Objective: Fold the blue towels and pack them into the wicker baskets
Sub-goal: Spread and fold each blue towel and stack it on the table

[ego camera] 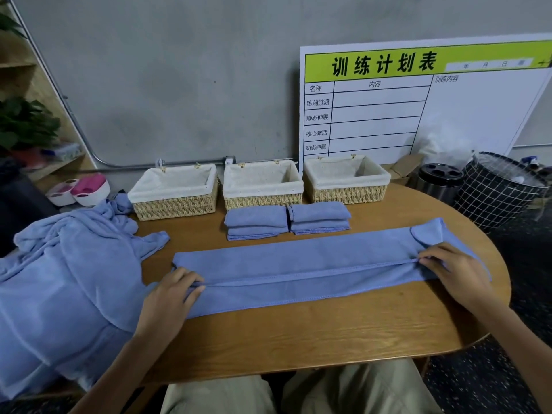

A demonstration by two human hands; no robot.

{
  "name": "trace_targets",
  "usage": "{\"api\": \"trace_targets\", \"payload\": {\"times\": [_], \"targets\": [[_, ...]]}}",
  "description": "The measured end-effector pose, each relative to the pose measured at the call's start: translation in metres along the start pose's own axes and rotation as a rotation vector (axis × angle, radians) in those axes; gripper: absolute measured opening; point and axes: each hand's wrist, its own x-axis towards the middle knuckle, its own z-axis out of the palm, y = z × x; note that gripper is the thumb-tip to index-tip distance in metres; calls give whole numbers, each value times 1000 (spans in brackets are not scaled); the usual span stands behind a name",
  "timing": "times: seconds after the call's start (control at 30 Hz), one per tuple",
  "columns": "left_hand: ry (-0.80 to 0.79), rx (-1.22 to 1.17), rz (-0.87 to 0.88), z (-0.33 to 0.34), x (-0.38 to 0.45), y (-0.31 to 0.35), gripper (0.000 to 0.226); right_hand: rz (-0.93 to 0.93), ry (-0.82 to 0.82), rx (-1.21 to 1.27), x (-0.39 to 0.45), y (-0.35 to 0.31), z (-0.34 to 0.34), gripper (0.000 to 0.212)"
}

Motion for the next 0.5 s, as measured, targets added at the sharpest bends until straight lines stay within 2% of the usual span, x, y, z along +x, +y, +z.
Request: {"api": "trace_targets", "payload": {"times": [0.03, 0.1, 0.2, 0.23, 0.3, 0.33, 0.43, 0.5], "targets": [[12, 18, 40, -3, -5, -3, 8, -1, -3, 1, -3, 2, -3, 20], [29, 69, 98, -10, -12, -12, 24, -3, -22, -38, -8, 2, -9, 26], [42, 64, 187, -21, -17, -23, 38, -41, 23, -161, -8, -24, -17, 15], [51, 51, 233, -23, -18, -24, 42, -63, 33, -149, -4, -43, -15, 21], [52, -1, 276, -29, -17, -21, 43, -252, 23, -68, 4, -101, -1, 47], [41, -31, 283, -32, -16, -20, 38, -365, -26, -10, 4, -136, 10, 51], [-33, -106, 288, -39, -16, -22, 29, -603, -220, 143, -7, -242, 58, 37], [-133, -275, 115, -46, -17, -29, 32, -673, -320, 227, -14, -299, 86, 36]]}}
